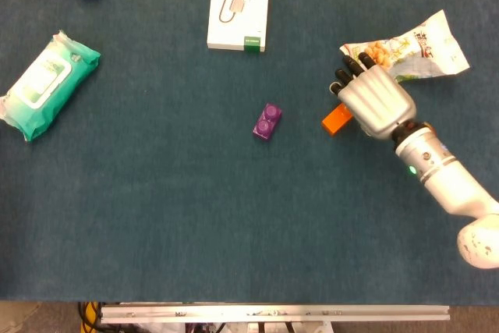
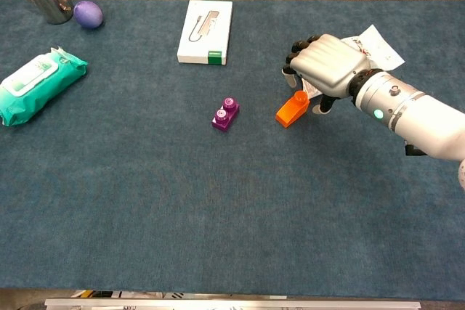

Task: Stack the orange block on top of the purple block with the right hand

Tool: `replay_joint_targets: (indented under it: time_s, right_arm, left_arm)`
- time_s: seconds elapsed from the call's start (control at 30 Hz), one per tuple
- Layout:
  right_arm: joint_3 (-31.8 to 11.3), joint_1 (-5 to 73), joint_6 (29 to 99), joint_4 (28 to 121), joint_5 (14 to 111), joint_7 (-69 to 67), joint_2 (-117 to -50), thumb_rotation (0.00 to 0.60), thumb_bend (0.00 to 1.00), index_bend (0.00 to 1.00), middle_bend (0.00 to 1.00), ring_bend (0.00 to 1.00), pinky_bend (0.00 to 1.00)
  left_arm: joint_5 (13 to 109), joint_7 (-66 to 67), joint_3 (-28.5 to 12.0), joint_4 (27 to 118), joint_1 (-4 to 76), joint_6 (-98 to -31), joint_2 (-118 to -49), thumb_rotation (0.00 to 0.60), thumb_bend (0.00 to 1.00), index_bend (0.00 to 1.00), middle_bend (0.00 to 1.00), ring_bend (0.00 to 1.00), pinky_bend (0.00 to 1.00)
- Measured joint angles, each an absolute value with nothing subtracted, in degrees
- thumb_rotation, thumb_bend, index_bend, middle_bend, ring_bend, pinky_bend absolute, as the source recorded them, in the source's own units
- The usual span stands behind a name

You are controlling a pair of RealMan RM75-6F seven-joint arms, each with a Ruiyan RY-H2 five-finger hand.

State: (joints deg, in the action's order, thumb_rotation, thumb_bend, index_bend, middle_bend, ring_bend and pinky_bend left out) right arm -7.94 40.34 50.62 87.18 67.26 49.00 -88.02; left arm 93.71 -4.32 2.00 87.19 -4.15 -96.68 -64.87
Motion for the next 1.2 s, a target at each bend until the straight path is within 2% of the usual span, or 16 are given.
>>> replay_joint_targets:
  time_s: [0.43,0.53,0.83,1.2]
  right_arm:
    - [-6.68,43.91,49.46,79.87,62.48,49.87,-93.21,0.600,0.08,0.44,0.31,0.16,0.23]
    - [-6.46,44.44,49.39,79.31,62.23,49.33,-93.82,0.600,0.14,0.45,0.31,0.16,0.23]
    - [-6.11,45.62,49.38,78.19,62.48,46.71,-94.79,0.600,0.29,0.59,0.35,0.17,0.23]
    - [-8.01,49.77,46.37,79.65,65.53,40.75,-93.56,0.600,0.29,0.59,0.35,0.17,0.23]
  left_arm:
    - [93.34,-4.85,1.85,86.72,-4.57,-96.85,-64.87,0.600,0.23,0.24,0.27,0.26,0.16]
    - [93.28,-4.93,1.82,86.62,-4.63,-96.81,-64.88,0.600,0.23,0.24,0.27,0.26,0.16]
    - [93.12,-5.37,1.72,86.29,-4.89,-97.00,-64.87,0.600,0.23,0.24,0.27,0.26,0.16]
    - [92.81,-5.54,1.63,86.41,-5.29,-97.20,-64.70,0.600,0.23,0.24,0.27,0.26,0.16]
